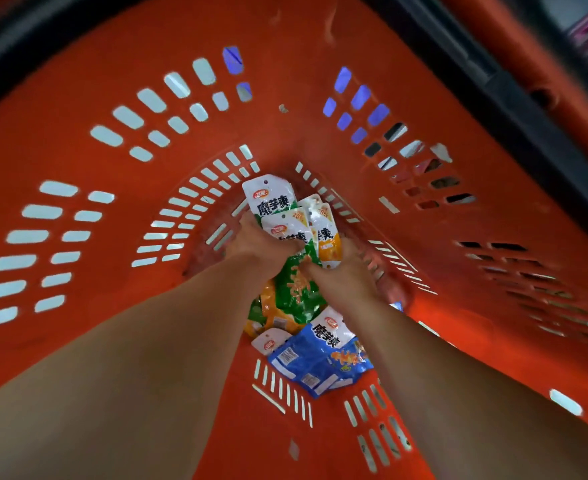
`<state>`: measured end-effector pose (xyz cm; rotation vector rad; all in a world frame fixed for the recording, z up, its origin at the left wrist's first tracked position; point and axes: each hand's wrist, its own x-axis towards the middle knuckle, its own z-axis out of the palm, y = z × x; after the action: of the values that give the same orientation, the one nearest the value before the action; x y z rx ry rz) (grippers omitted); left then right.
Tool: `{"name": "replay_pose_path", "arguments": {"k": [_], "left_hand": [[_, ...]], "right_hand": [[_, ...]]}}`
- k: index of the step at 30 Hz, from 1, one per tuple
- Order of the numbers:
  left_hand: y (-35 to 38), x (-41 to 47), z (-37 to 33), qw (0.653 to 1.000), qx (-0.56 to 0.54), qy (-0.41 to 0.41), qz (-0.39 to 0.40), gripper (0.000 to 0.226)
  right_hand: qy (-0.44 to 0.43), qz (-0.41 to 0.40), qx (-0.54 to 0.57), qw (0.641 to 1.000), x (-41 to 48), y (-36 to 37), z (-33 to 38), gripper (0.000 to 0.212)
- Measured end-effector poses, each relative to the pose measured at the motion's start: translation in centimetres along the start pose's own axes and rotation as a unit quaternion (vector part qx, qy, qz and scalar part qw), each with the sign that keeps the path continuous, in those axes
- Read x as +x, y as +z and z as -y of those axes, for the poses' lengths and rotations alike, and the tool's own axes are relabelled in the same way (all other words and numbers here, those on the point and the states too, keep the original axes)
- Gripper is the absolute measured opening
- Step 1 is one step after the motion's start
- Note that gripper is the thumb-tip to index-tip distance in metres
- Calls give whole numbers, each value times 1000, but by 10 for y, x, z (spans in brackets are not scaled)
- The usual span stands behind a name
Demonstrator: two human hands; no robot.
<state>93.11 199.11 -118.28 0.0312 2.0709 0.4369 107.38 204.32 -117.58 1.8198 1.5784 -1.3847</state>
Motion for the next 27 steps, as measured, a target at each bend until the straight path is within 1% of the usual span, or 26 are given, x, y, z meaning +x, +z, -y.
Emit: {"name": "replay_pose_path", "arguments": {"k": [1,4,6,13,14,15,17,19,20,22,23,24,25,27], "left_hand": [[1,-1,1,1000,-10,3,9,93],[2,-4,6,997,-43,32,52,79],[1,-6,10,993,-79,46,75,75],[-13,-41,-4,969,-232,-3,88,89],[-19,-50,-7,961,-257,-16,100,85],[-24,-57,-8,953,-281,-26,115,78],[-37,-79,-12,942,-301,-35,142,57],[-50,-100,-16,933,-317,-44,166,43],[-57,-111,-18,927,-329,-47,175,40],[-70,-130,-20,916,-352,-44,185,37],[-75,-139,-22,912,-364,-40,186,38],[-80,-149,-23,908,-374,-34,186,39],[-84,-157,-25,904,-385,-32,182,39],[-89,-173,-27,898,-406,-28,169,36]], "right_hand": [[-13,15,23,1000,-2,-1,-2,60],[-50,38,51,997,-7,-3,-6,60],[-63,51,80,993,-10,-5,-8,59],[-95,84,164,978,-42,-25,8,49],[-99,83,169,977,-49,-27,11,51],[-106,86,171,976,-55,-29,14,56],[-121,82,173,974,-72,-34,21,66],[-140,58,172,973,-91,-40,27,73],[-146,31,161,976,-100,-44,30,80],[-133,-8,144,981,-118,-51,35,101],[-130,-8,146,981,-127,-55,39,111],[-130,2,151,980,-133,-56,42,115],[-133,19,154,979,-139,-59,45,109],[-146,58,135,978,-150,-66,53,85]]}}
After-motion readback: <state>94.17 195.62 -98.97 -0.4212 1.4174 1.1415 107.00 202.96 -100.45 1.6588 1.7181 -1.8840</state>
